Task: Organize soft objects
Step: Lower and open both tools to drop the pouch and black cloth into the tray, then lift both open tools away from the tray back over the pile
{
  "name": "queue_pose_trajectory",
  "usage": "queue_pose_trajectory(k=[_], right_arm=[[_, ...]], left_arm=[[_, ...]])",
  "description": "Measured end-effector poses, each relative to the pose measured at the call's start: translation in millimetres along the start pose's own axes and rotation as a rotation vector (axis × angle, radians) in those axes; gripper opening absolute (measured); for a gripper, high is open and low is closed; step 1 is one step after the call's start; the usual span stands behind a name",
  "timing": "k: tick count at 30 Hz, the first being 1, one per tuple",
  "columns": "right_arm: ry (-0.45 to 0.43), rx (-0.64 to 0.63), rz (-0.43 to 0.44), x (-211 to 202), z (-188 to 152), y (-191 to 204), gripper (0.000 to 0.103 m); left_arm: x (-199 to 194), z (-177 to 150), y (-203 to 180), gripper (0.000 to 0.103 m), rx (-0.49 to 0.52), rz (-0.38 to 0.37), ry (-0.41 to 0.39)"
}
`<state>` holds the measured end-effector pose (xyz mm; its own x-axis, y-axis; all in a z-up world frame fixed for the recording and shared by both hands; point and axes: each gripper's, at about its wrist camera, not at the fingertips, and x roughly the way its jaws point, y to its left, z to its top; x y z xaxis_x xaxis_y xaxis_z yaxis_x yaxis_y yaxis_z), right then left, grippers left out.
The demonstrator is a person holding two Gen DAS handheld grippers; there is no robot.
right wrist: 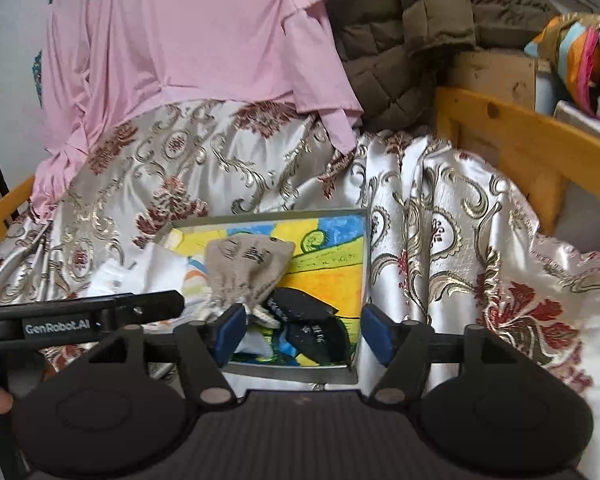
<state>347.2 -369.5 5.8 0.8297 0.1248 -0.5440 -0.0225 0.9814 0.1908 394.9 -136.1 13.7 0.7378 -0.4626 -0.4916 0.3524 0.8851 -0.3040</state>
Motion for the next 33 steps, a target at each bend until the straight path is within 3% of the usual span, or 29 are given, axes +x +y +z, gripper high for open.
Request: queue_pose_trajectory(k=[4, 6, 11, 17, 23, 33], right_arm=[[-0.028, -0.012, 0.008, -29.8, -0.2, 12.8, 0.078], [-0.045, -0.016, 0.008, -45.9, -1.9, 19.6, 0.088], [-0.084, 0.007, 0.019, -84.3, -6.6, 32.9, 0.093], [-0.116, 0.034, 0.025, -124.7, -22.7, 49.9, 0.102], [-0.139, 0.076, 0.024, -156.2, -49.8, 64.1, 0.102], [-0.174, 0.035, -0.048, -198.6, -79.4, 91.4, 0.103]], left_arm=[[-40.1, -4.5, 2.5, 0.101, 0.008, 0.012, -0.043], [-59.1, -7.6, 4.1, 0.102, 0.024, 0.013, -0.051], [-101.8, -17.3, 4.1, 0.102, 0.049, 0.022, -0.081], [-156.0, -35.6, -3.4, 0.102, 0.070, 0.050, -0.174], [-200.4, -54.5, -5.6, 0.102, 0.086, 0.064, -0.222], [-248.0, -79.9, -0.9, 0.102, 0.117, 0.084, -0.206]])
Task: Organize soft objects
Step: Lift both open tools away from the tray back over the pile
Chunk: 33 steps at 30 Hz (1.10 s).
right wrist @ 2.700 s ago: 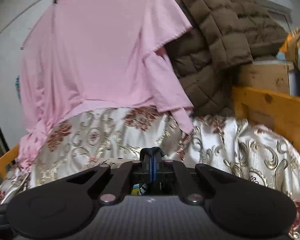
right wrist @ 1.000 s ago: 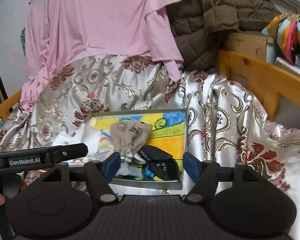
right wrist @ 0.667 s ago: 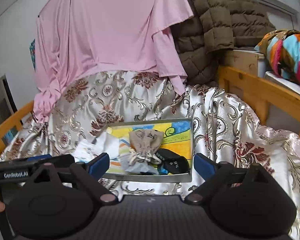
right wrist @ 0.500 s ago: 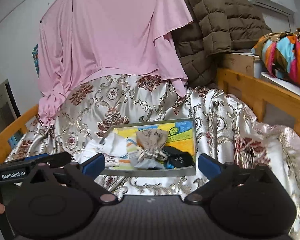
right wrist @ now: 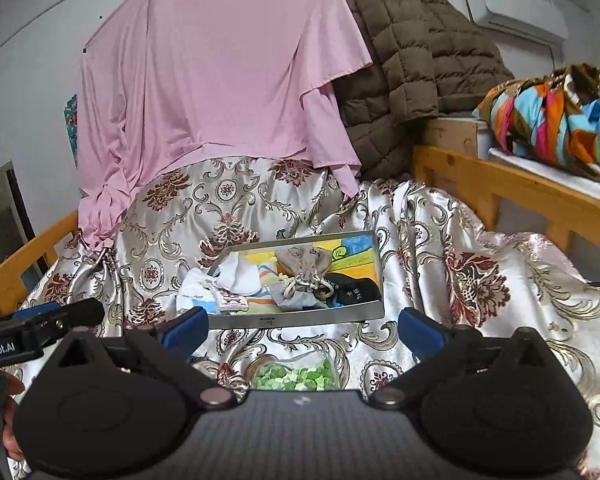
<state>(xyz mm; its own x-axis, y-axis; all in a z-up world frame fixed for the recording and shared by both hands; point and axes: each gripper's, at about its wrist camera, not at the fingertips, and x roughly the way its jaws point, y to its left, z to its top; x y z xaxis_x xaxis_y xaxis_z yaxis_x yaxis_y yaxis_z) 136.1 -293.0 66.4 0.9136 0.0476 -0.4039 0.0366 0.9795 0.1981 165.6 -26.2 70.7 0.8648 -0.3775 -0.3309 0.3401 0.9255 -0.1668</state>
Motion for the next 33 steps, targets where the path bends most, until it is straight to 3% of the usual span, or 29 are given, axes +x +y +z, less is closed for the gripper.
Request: queue_pose_trajectory(k=[9, 18, 33], right_arm=[[-0.015, -0.061, -0.018, -28.7, -20.4, 30.5, 0.103], [-0.015, -0.019, -0.038, -47.4, -40.4, 34.6, 0.103], [0.085, 0.036, -0.096, -41.9, -78.5, 29.1, 0.103]], left_arm=[[-34.3, -15.6, 9.2, 0.102, 0.033, 0.013, 0.031], [-56.2, -29.0, 14.7, 0.102, 0.061, 0.019, 0.062], [-45.9, -56.4, 16.4, 0.102, 0.152, 0.069, 0.235]])
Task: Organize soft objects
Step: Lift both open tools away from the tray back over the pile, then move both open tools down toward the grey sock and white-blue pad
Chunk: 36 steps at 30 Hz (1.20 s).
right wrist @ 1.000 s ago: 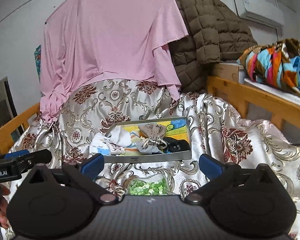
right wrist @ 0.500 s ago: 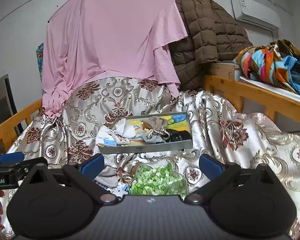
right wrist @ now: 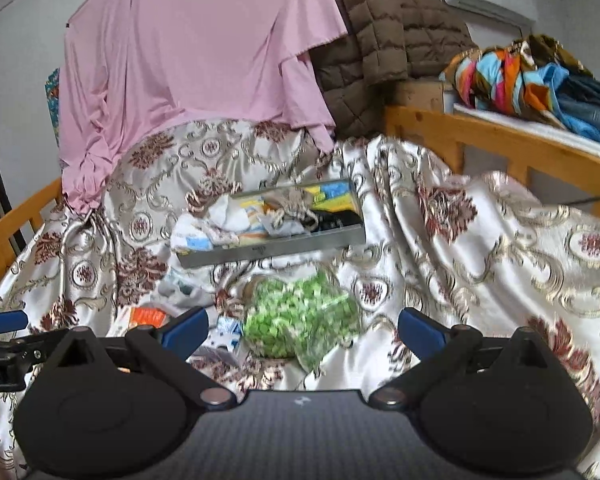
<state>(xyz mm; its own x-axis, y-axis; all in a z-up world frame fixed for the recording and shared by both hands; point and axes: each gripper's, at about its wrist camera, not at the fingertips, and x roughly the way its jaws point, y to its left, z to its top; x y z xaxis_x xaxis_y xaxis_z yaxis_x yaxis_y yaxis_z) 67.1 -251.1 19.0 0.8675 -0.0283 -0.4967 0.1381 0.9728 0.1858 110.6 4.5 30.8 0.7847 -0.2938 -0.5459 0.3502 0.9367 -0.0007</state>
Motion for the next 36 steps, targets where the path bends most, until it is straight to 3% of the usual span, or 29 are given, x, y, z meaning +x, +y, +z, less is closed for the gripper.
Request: queue_pose_trajectory(k=[10, 21, 36], right_arm=[[0.084, -0.033, 0.018, 23.3, -27.1, 8.4, 0.103], [0.119, -0.088, 0.062, 40.5, -33.7, 21.2, 0.103], [0.052, -0.168, 0.225, 49.0, -45.2, 47.0, 0.103]], left_arm=[[7.4, -9.1, 2.4, 0.102, 0.010, 0.046, 0.075], [22.3, -10.4, 24.7, 0.102, -0.119, 0.121, 0.163], [37.5, -5.8, 56.2, 0.102, -0.308, 0.155, 0.214]])
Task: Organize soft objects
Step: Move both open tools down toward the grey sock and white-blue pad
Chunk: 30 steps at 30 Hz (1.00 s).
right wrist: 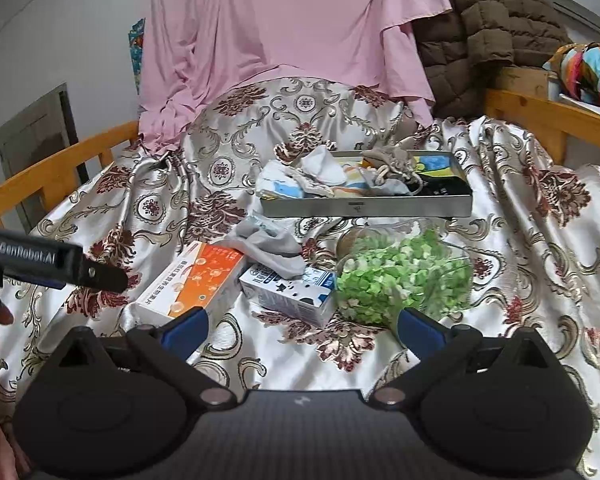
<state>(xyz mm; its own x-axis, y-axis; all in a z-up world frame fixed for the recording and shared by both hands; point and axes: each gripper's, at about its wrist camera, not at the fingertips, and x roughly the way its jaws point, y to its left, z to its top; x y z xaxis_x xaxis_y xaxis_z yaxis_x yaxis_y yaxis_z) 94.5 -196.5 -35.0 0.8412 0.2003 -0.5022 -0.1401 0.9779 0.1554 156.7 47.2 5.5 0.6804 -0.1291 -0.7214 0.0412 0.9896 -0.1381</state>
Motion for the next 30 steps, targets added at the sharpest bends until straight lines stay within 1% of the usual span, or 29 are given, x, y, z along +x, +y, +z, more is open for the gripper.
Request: queue_pose_trajectory(k=[4, 8, 11, 14, 19, 30], right_arm=[[0.004, 0.015, 0.014, 4.5, -2.1, -0.8, 0.103], [-0.011, 0.013, 0.014, 5.4, -2.4, -0.5, 0.103], [-0.026, -0.042, -0.028, 10.3, -1.0, 5.1, 0.103], [-0.039, -0.120, -0.079, 17.2, -0.2, 12.2, 0.103], [-0.045, -0.145, -0.072, 30.0, 3.9, 15.4, 0.103], [-0.085, -0.238, -0.075, 55.3, 14.3, 19.1, 0.103]], left_arm=[[2.7, 4.8, 2.9, 0.102, -0.020, 0.010, -0.005], [7.2, 12.2, 3.0, 0.102, 0.000, 0.048, -0.027], [10.3, 23.8, 5.0, 0.102, 0.029, 0.117, -0.081], [13.7, 33.8, 8.7, 0.102, 0.033, 0.153, -0.109], [21.0, 42.2, 16.4, 0.102, -0.007, 0.140, -0.094], [36.3, 60.0, 21.3, 0.102, -0.020, 0.162, -0.113]])
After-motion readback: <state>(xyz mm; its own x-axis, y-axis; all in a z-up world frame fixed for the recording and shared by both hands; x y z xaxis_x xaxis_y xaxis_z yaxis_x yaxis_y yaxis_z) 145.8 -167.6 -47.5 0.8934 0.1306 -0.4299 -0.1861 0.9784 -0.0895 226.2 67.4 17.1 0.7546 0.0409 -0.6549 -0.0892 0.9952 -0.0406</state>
